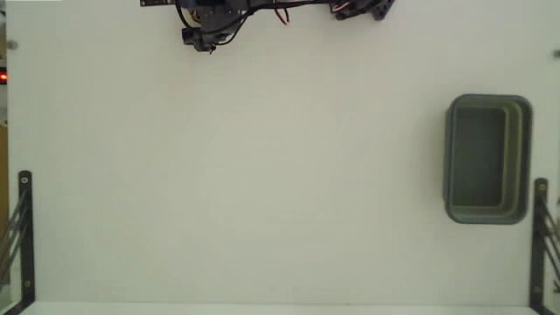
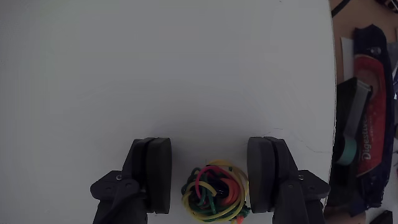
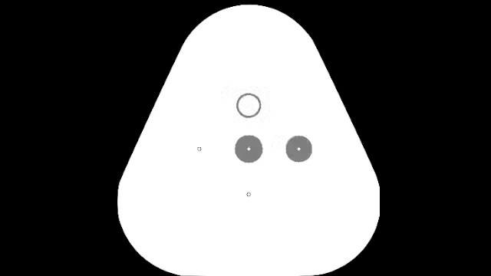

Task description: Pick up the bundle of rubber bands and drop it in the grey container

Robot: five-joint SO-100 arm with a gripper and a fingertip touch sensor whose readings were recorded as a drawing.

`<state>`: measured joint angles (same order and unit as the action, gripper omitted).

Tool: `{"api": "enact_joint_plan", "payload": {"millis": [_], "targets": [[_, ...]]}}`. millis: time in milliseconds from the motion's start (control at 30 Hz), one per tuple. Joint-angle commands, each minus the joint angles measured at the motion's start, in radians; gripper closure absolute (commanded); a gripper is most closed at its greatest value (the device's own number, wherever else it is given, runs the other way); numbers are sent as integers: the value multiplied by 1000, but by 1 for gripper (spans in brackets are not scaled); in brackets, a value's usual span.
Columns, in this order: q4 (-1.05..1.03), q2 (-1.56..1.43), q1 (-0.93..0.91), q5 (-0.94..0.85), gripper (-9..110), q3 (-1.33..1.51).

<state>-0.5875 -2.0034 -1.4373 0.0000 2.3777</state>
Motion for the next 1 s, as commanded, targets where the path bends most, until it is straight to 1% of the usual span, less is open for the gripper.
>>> {"api": "enact_joint_plan", "payload": {"millis": [0,967], "targets": [[-6,-16,-15,0,30,-2],[-6,-16,-15,0,37,-2]]}}
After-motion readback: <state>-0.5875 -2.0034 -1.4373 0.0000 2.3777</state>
